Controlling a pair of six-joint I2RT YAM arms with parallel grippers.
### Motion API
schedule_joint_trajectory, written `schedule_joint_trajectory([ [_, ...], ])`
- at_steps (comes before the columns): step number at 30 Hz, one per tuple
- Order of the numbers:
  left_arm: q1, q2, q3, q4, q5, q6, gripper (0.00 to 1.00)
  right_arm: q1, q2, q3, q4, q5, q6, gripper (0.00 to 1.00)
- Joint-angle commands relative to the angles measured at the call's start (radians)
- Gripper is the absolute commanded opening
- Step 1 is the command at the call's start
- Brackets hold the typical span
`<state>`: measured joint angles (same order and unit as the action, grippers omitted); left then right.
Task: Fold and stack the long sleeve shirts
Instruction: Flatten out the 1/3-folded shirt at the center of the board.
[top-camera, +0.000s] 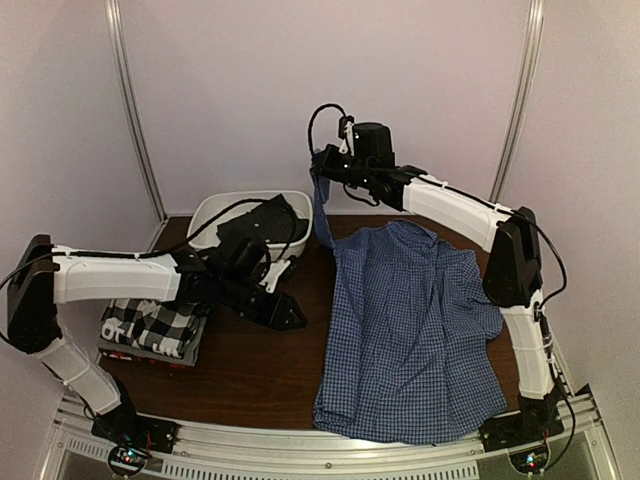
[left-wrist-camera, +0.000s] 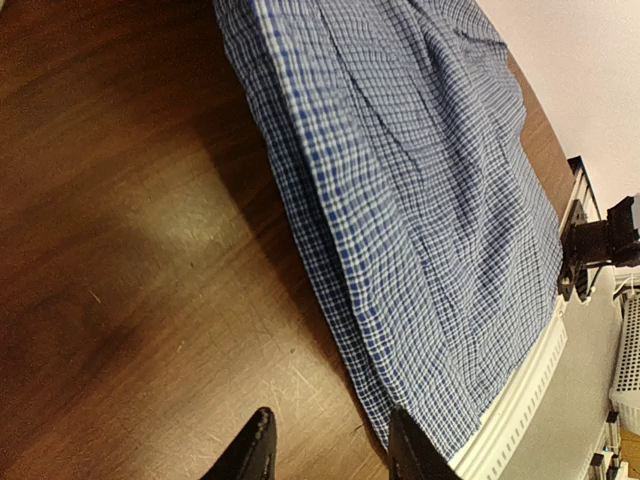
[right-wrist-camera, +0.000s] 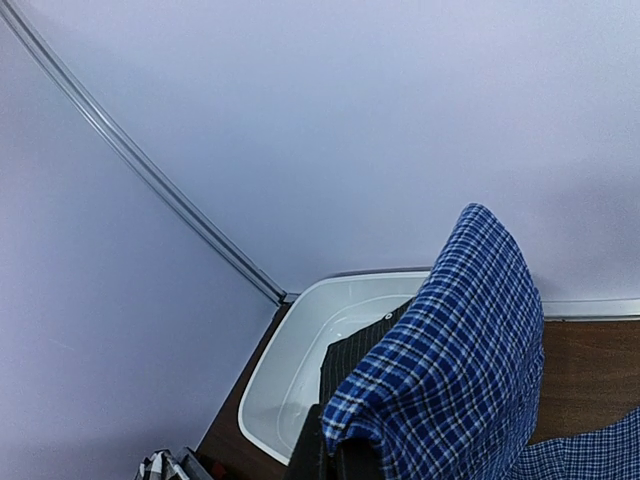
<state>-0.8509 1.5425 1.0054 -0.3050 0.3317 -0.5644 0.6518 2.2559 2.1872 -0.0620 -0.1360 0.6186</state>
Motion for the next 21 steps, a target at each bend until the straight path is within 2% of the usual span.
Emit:
schedule_joint_trajectory([
  [1,0.002,0.050,-0.045,0.115,0.113,-0.019,0.42,-0.020,-0.019,0.034,0.057,-0.009,0.022,0.00],
  [10,-0.026,0.151,-0.081,0.260,0.240,-0.077,0.49,-0.031,-0.013,0.037,0.086,-0.017,0.045,0.00],
  [21,-0.063,0.250,-0.097,0.262,0.177,-0.107,0.48,-0.031,-0.016,0.033,0.076,-0.034,0.044,0.00],
])
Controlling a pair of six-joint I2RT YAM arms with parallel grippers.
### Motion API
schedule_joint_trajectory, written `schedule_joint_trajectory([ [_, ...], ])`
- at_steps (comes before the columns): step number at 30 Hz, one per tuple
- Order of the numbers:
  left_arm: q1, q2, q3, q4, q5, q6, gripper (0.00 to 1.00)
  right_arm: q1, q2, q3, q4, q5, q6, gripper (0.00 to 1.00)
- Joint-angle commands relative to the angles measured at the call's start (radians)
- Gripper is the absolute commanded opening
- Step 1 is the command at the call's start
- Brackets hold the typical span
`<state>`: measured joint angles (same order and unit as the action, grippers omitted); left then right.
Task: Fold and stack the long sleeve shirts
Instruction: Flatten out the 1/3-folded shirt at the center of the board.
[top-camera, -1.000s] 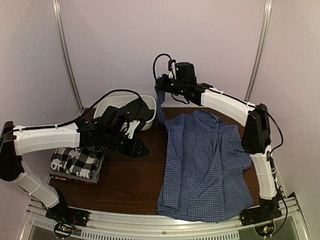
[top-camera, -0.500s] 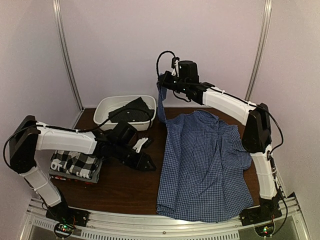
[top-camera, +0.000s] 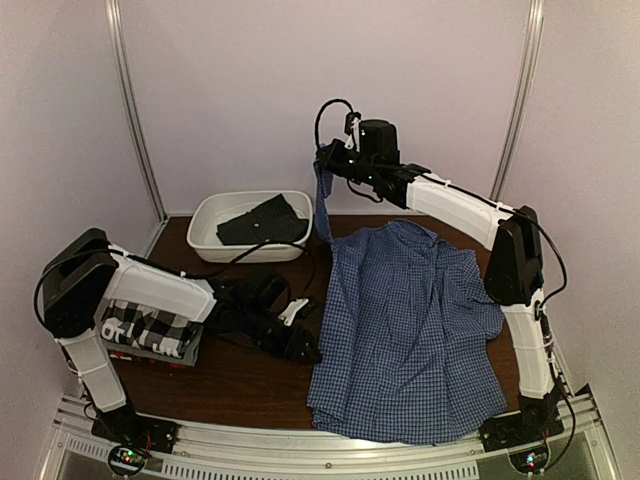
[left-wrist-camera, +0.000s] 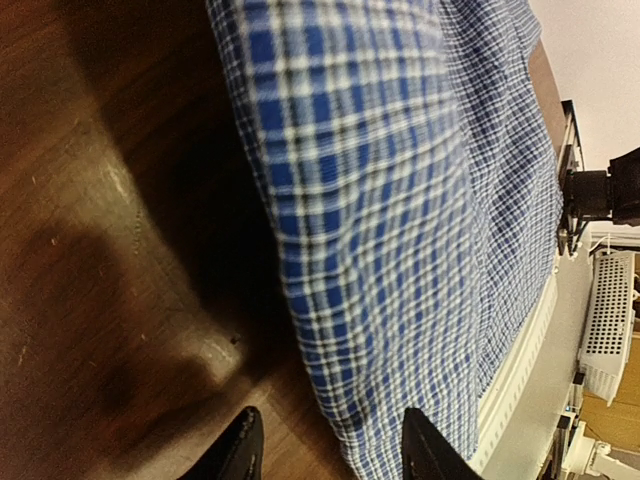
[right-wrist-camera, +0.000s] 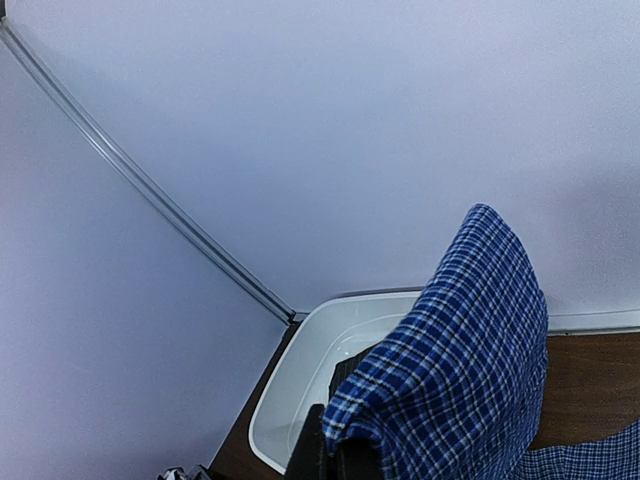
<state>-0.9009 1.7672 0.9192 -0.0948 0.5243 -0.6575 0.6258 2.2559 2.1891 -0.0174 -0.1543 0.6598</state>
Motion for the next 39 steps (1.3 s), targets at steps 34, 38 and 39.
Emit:
schedule_joint_trajectory([
  [34,0.051,-0.285,-0.137,-0.211,-0.350,-0.049,0.00,-0.002,-0.154,-0.203,-0.040,0.131,-0.147,0.00],
  [38,0.052,-0.282,-0.173,-0.224,-0.373,-0.067,0.00,0.003,-0.200,-0.317,-0.019,0.180,-0.165,0.00],
  [39,0.054,-0.279,-0.177,-0.231,-0.393,-0.068,0.00,0.004,-0.210,-0.340,-0.018,0.188,-0.168,0.00],
])
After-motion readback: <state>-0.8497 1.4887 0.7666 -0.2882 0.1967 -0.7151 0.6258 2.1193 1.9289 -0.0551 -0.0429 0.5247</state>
